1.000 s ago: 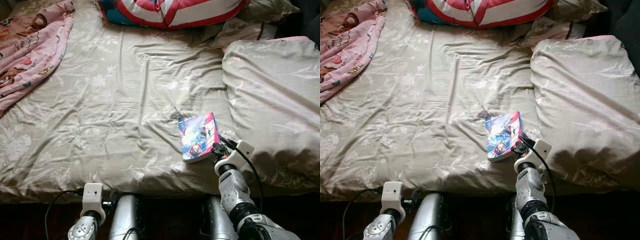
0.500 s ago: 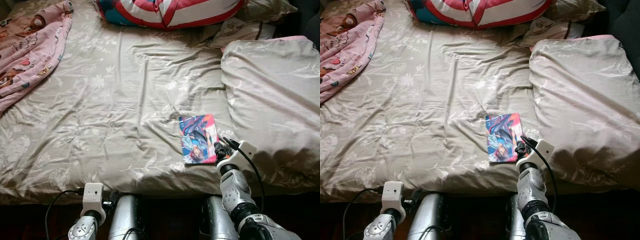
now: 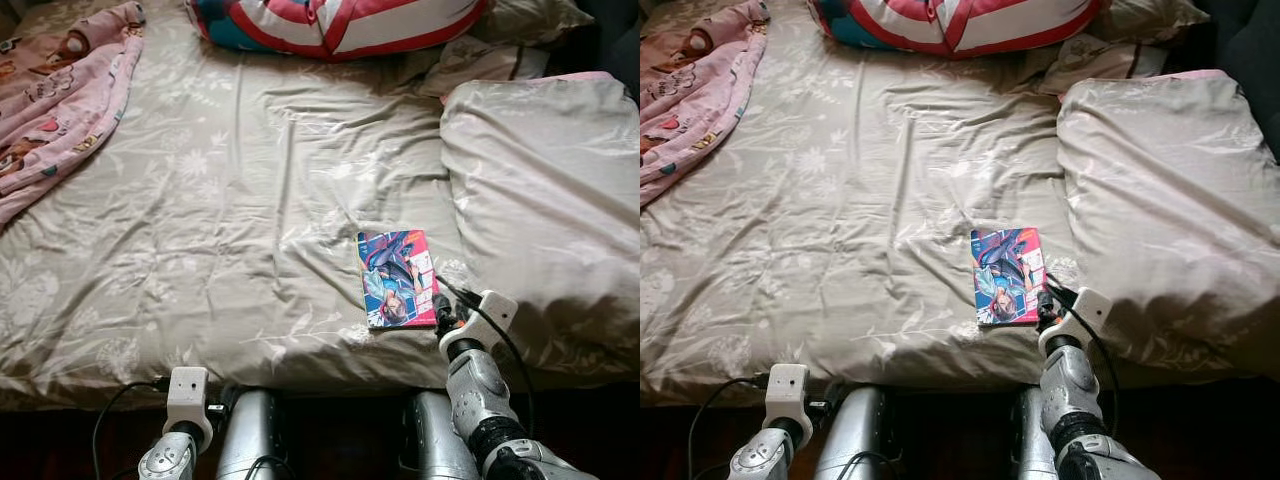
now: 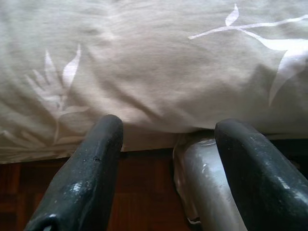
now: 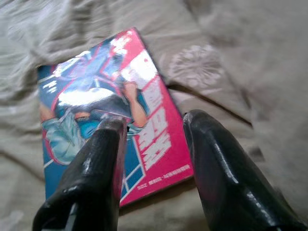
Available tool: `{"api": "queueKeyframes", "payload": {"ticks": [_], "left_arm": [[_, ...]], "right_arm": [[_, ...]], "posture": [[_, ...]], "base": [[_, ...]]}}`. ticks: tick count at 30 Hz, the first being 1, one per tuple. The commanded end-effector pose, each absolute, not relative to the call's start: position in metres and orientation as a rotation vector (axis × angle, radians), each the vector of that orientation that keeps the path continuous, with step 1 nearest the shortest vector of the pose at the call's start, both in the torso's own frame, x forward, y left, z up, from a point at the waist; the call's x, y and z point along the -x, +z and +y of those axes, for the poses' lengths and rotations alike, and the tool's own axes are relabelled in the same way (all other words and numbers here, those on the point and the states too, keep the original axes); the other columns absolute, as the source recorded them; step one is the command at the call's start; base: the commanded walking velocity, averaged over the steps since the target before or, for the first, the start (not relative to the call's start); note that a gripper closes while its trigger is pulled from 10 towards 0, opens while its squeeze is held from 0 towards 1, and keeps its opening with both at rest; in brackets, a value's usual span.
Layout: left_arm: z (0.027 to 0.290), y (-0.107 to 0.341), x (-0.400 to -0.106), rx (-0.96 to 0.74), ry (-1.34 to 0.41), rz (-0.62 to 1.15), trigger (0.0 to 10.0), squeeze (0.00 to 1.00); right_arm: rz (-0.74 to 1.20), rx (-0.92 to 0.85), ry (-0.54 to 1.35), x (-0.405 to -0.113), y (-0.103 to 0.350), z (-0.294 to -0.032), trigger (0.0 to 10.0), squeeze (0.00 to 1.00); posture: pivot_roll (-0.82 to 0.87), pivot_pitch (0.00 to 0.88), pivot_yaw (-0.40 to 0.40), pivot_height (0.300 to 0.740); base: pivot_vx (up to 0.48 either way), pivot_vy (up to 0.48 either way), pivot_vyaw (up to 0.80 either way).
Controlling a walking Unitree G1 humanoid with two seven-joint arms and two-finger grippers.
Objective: Clean up the room
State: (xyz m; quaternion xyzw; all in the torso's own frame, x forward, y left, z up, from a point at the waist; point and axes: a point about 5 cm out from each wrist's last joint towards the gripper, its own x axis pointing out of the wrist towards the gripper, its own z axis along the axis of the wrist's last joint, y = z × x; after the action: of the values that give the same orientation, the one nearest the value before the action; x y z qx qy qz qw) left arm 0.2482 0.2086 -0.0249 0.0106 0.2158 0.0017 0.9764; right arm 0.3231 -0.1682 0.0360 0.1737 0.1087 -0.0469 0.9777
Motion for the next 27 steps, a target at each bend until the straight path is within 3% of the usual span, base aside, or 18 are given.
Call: {"api": "queueKeyframes", "payload": {"ticks": [1,5,15,20,24,27], "left_arm": [[0.211,-0.036,-0.236,-0.008,0.024,0.498,10.0,0.00],[0.207,-0.035,-0.239,0.003,0.029,0.501,10.0,0.00],[0.206,-0.039,-0.238,0.020,0.053,0.543,10.0,0.00],[0.209,-0.042,-0.235,0.072,0.094,0.572,10.0,0.00],[0.204,-0.053,-0.224,0.051,0.052,0.670,10.0,0.00],[0.203,-0.062,-0.213,0.022,0.045,0.754,10.0,0.00]], "right_arm": [[0.215,-0.295,-0.024,-0.317,0.031,-0.161,10.0,0.00],[0.198,-0.143,0.067,-0.316,0.033,-0.156,10.0,0.00],[0.362,-0.064,0.091,-0.290,0.000,-0.164,10.0,0.00],[0.477,-0.056,0.035,-0.268,-0.021,-0.175,10.0,0.00],[0.590,-0.184,-0.130,-0.248,-0.040,-0.189,10.0,0.00],[0.691,-0.111,-0.146,-0.230,-0.053,-0.197,10.0,0.00]], "posture": [[0.04,0.279,0.055,0.621],[0.03,0.264,0.038,0.645],[0.03,0.242,0.020,0.708],[0.02,0.232,0.018,0.737],[0.02,0.221,0.017,0.740],[0.02,0.200,0.012,0.740]], "base": [[0.000,0.000,0.00],[0.000,0.000,0.00],[0.000,0.000,0.00],[0.000,0.000,0.00],[0.000,0.000,0.00],[0.000,0.000,0.00]]}}
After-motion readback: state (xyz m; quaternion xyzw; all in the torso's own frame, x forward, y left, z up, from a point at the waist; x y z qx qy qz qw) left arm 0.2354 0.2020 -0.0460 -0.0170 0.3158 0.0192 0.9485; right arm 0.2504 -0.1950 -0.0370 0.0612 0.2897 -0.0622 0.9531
